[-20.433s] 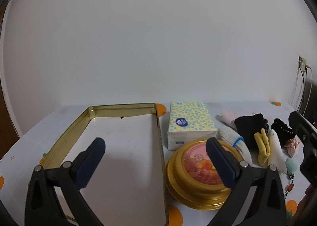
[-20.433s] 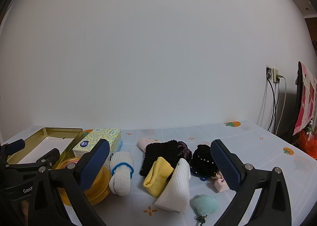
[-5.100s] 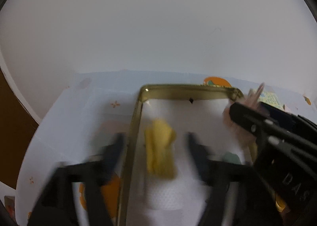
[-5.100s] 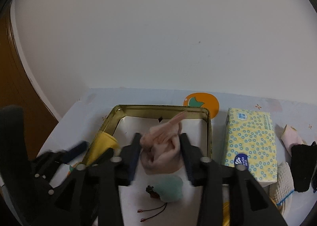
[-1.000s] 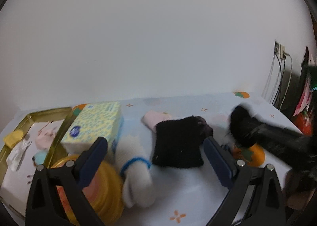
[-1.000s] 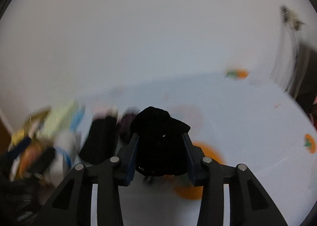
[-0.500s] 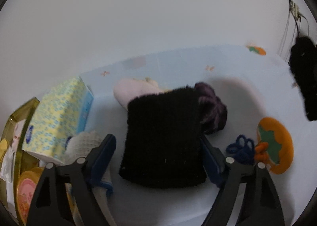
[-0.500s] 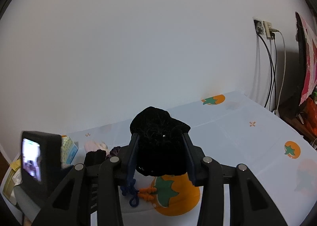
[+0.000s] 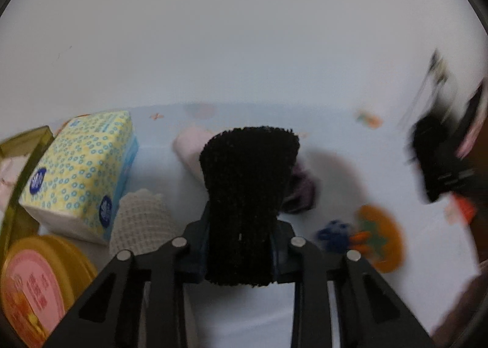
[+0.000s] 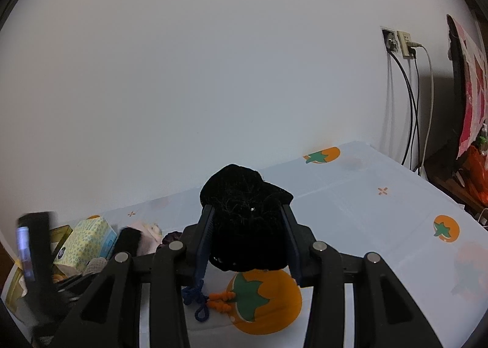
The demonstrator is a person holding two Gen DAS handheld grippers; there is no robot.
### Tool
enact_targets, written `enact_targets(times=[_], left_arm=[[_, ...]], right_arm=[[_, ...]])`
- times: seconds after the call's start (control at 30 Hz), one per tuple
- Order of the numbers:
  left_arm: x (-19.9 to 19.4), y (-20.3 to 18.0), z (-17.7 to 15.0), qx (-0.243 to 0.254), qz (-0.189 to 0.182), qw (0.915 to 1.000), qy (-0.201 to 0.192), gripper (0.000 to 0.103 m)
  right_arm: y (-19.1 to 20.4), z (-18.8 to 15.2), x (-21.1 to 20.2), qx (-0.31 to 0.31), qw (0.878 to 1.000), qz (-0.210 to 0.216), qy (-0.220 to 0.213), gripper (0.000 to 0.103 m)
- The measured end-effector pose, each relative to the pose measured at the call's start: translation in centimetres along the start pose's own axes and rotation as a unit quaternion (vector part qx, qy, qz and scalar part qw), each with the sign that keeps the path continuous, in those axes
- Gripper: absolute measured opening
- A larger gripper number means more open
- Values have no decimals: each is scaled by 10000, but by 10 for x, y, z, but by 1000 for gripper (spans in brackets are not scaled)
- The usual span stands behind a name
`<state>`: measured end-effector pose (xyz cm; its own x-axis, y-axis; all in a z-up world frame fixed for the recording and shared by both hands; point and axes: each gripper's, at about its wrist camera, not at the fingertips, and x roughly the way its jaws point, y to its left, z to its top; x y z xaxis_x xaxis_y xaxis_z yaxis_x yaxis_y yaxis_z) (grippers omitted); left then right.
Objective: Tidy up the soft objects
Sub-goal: 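Lift both held black socks and carry them toward the gold tray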
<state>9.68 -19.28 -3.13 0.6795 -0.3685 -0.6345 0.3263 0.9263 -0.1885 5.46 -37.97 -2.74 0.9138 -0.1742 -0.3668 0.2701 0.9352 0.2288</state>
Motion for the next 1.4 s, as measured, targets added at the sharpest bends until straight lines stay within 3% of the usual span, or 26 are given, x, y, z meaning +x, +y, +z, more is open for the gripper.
enact_targets(times=[0.1,0.27,0.47,0.73,0.87,1.07,1.4], left_arm=[[-31,4,-2,-4,-598,9967,-544,28],[-60,15,-3,-222,-1737,9795,-998,30],[-85,28,-10,-130,-1917,9738,-1219,30],[-135,61,-19,-173,-1487,9712,-1855,30],[-144,77,-26,-143,-811,9753,-2049,30],[-142,58,-44,526,-153,9783,-2001,30],[-133,41,-54,863,79,9816,-1703,30]], right_arm=[[-2,1,-1,49,10000,7,-38,45],[-1,0,2,-44,10000,13,-20,45],[7,-2,-2,-232,9995,49,-184,45],[12,-5,-5,-502,9976,-218,-424,44],[16,-11,-5,-587,9969,-318,-415,45],[30,-23,-17,-662,9960,-423,-425,45],[45,-46,-57,-531,9957,-580,-497,45]])
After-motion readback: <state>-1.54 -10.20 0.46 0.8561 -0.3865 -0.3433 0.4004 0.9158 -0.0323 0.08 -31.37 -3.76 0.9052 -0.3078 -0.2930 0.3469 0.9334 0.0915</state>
